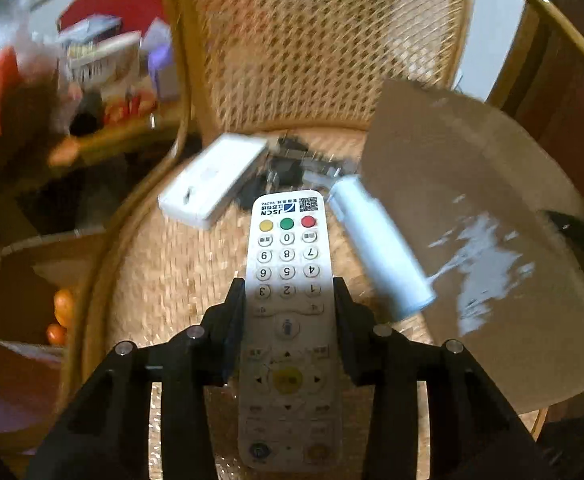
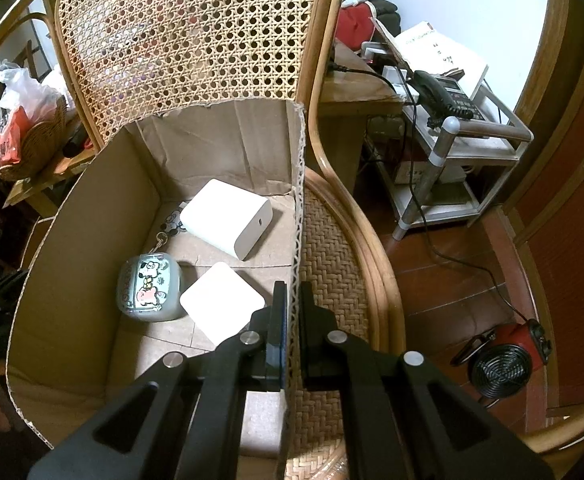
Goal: Organize rigid objects
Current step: 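Carry the remote with the left gripper into the box and release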
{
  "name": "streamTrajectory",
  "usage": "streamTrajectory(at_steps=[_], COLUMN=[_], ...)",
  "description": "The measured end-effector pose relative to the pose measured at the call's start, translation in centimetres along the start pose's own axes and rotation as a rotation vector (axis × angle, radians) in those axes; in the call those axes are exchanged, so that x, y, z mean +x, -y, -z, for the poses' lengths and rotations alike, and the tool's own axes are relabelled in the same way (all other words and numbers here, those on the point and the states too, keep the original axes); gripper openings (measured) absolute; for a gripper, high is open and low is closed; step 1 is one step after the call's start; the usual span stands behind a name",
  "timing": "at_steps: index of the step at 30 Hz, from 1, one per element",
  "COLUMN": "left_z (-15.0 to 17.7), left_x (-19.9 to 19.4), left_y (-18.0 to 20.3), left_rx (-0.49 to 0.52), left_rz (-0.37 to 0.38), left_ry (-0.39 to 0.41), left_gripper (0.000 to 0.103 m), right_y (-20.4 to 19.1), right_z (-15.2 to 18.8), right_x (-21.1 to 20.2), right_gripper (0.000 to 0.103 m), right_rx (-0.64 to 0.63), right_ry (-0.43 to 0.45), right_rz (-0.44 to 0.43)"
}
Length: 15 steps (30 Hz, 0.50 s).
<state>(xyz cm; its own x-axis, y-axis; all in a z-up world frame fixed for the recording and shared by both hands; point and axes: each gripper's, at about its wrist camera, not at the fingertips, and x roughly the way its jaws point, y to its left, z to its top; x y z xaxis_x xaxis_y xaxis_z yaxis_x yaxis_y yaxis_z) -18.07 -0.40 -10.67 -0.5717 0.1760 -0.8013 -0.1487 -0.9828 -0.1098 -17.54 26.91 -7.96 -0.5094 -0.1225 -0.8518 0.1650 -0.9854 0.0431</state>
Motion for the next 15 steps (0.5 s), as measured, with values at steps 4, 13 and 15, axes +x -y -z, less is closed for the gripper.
streamTrajectory(at_steps=[4,13,15], left_z=[-2.0,-6.2,-6.2], left_x=[-3.1,-7.9,-7.4], left_y=[1.9,8.2,9.8], left_rx=[0.047,0.152,0.176], left_rz=[0.012,0.083,0.109], left_ry=[0.067,0.183,0.172], left_gripper=[0.039,0.039,0.039], right_y=[0.0,0.0,0.0], right_z=[0.1,0.2,0.2], right_x=[0.0,-0.1,-0.1], right_gripper=[0.006,0.006,0.006], right_rx=[-0.002,-0.004,-0.004], right_ry=[0.0,-0.001,0.0], right_rz=[0.002,0.002,0.003])
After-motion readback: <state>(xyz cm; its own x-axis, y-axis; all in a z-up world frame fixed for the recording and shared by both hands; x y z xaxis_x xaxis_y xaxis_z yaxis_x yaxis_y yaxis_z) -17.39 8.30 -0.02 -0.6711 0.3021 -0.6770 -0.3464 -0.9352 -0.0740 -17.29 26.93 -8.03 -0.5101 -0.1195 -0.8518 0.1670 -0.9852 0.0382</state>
